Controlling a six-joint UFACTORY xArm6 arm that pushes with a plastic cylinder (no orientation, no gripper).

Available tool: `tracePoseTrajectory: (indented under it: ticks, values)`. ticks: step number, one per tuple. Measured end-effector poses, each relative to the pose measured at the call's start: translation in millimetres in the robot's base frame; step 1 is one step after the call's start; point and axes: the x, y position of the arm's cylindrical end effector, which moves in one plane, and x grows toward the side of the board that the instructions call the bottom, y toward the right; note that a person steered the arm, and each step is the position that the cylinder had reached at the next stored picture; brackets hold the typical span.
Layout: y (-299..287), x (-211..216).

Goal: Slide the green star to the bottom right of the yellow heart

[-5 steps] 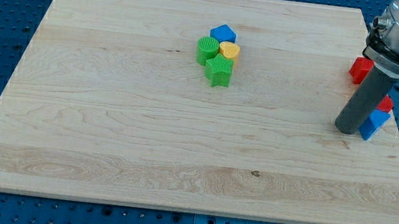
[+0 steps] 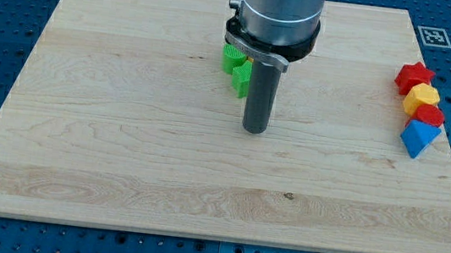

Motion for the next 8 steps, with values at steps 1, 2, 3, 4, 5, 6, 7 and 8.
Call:
tracePoseTrajectory:
  ticks: [1, 2, 3, 4, 5, 6, 7, 8]
  values:
    - [0.0, 0.0]
    - [-8.2, 0.0]
    - [-21.8, 0.0]
    - [-23.1, -0.3]
    - [-23.8, -0.3]
    - [-26.2, -0.3]
    - [-30.1, -0.3]
    - [-41.3, -0.3]
